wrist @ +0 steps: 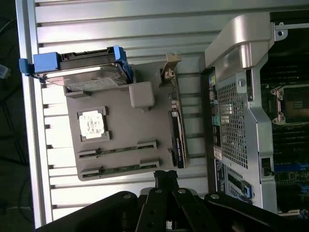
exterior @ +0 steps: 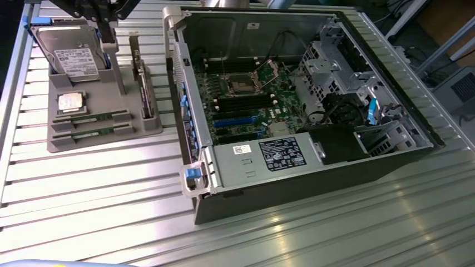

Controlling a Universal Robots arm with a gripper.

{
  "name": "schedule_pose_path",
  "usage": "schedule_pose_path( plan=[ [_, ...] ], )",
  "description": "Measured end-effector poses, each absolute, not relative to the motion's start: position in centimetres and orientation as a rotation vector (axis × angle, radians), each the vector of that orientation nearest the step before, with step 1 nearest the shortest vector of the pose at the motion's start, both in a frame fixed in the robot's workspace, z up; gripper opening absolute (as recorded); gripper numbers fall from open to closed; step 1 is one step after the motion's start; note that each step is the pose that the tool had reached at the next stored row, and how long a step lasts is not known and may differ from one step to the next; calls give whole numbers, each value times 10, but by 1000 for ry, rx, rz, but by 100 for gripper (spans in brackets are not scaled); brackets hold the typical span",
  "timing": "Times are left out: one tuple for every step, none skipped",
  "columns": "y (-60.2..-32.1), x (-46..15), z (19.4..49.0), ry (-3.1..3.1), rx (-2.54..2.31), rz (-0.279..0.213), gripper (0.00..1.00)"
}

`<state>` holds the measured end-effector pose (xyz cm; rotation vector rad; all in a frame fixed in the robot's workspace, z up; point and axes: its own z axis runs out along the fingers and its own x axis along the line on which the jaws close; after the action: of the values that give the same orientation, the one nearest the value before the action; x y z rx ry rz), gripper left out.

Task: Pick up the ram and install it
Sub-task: 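Reach for the ram, then pick up the ram and move it above insertion slot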

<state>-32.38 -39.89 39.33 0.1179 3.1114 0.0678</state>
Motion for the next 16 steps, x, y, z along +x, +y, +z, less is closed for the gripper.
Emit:
schedule_pose_path(
  plan=[
    [-399, -328, 393, 3111, 118, 68, 10],
    [-399, -331, 393, 3111, 118, 68, 10],
    [-399, -333, 393, 3111, 118, 68, 10],
    [-400, -334, 393, 3111, 118, 68, 10],
    [-402, -334, 393, 3111, 118, 68, 10],
    [-406, -334, 393, 3111, 118, 68, 10],
    [-411, -334, 393, 3111, 118, 68, 10],
    [-415, -334, 393, 3111, 118, 68, 10],
    [-417, -334, 393, 3111, 118, 68, 10],
    [-419, -334, 393, 3111, 118, 68, 10],
    [-419, -334, 393, 3111, 118, 68, 10],
    [-419, -334, 393, 3111, 118, 68, 10],
    [-419, -334, 393, 3111, 118, 68, 10],
    [-419, -334, 393, 3111, 118, 68, 10],
    [-419, -334, 393, 3111, 118, 68, 10],
    [-419, -334, 393, 3111, 118, 68, 10]
  ],
)
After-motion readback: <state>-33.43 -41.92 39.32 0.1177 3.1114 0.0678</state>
